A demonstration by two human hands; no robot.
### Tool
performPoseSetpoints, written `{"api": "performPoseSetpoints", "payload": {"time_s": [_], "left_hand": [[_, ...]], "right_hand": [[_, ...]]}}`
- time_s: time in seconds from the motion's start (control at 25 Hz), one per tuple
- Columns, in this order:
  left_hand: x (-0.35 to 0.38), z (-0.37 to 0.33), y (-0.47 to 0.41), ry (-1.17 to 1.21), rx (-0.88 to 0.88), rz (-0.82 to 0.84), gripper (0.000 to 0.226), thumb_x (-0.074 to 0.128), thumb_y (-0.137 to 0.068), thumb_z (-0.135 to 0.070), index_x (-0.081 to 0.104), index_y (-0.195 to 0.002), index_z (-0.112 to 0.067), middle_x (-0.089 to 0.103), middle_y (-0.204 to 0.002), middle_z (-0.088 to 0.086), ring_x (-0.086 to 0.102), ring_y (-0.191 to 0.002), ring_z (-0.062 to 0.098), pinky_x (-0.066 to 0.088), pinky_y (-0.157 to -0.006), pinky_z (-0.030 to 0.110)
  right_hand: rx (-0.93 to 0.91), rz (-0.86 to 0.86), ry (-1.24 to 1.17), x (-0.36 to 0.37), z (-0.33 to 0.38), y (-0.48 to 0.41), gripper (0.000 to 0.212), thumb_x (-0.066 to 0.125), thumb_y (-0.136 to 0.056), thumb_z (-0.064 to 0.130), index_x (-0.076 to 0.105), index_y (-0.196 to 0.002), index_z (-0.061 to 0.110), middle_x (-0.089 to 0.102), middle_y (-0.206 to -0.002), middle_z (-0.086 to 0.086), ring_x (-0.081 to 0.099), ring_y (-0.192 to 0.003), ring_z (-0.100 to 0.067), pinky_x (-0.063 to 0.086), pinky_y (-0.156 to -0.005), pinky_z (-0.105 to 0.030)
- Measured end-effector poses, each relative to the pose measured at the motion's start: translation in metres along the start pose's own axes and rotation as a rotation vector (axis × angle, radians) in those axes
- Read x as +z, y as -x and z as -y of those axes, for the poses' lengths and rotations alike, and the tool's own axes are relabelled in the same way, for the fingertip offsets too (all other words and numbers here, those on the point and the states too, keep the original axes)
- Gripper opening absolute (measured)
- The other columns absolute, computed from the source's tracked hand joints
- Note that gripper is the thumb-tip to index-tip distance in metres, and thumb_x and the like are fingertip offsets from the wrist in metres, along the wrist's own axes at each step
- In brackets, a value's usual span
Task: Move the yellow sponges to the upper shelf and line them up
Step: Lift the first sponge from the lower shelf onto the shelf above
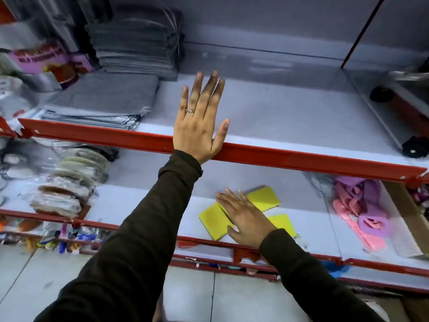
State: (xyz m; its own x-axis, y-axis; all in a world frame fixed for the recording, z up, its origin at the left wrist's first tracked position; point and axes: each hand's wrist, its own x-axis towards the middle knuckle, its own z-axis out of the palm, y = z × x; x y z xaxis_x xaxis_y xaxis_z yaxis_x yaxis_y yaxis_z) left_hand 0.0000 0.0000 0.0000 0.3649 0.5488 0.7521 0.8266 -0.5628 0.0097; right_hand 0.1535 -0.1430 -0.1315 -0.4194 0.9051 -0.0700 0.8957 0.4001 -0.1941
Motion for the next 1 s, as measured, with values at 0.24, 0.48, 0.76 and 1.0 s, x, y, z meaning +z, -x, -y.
{"api": "performPoseSetpoints", "payload": {"time_s": [0.24, 0.48, 0.76, 1.0], "left_hand": [[0.003, -0.001, -0.001, -0.019, 0.009, -0.058, 0.069, 0.026, -0.1, -0.044, 0.032, -0.156, -0.004, 0.037, -0.163, 0.017, 0.027, -0.152, 0.041, 0.005, -0.128, 0.048], [0.002, -0.004, -0.003, -0.05, -0.016, -0.057, 0.068, 0.031, -0.098, -0.04, 0.031, -0.156, -0.003, 0.035, -0.163, 0.019, 0.025, -0.153, 0.041, 0.005, -0.128, 0.048], [-0.003, -0.005, -0.004, -0.059, -0.031, -0.042, 0.069, 0.029, -0.099, -0.039, 0.025, -0.158, -0.003, 0.028, -0.165, 0.021, 0.02, -0.154, 0.041, -0.007, -0.128, 0.043], [-0.005, -0.004, -0.005, 0.006, -0.047, -0.061, 0.068, 0.027, -0.1, -0.035, 0.021, -0.158, -0.001, 0.025, -0.167, 0.021, 0.018, -0.156, 0.038, 0.003, -0.129, 0.049]], "right_hand": [[-0.079, 0.44, 0.279, 0.046, -0.008, -0.063, 0.107, 0.07, -0.075, 0.002, 0.004, -0.158, 0.008, 0.002, -0.169, -0.011, -0.001, -0.157, -0.026, 0.002, -0.126, -0.048], [0.046, 0.424, 0.191, 0.046, -0.004, -0.065, 0.106, 0.078, -0.076, 0.033, 0.013, -0.157, 0.01, 0.027, -0.16, -0.015, 0.025, -0.15, -0.032, 0.007, -0.126, -0.048], [0.235, 0.188, 0.005, -0.077, 0.033, -0.007, 0.103, 0.081, -0.058, 0.052, 0.039, -0.145, 0.017, 0.049, -0.133, -0.009, 0.047, -0.124, -0.03, 0.041, -0.102, -0.043], [0.3, -0.039, 0.037, -0.21, 0.058, 0.029, 0.098, 0.079, -0.054, 0.057, 0.044, -0.138, 0.02, 0.051, -0.124, -0.005, 0.048, -0.119, -0.027, 0.049, -0.096, -0.042]]}}
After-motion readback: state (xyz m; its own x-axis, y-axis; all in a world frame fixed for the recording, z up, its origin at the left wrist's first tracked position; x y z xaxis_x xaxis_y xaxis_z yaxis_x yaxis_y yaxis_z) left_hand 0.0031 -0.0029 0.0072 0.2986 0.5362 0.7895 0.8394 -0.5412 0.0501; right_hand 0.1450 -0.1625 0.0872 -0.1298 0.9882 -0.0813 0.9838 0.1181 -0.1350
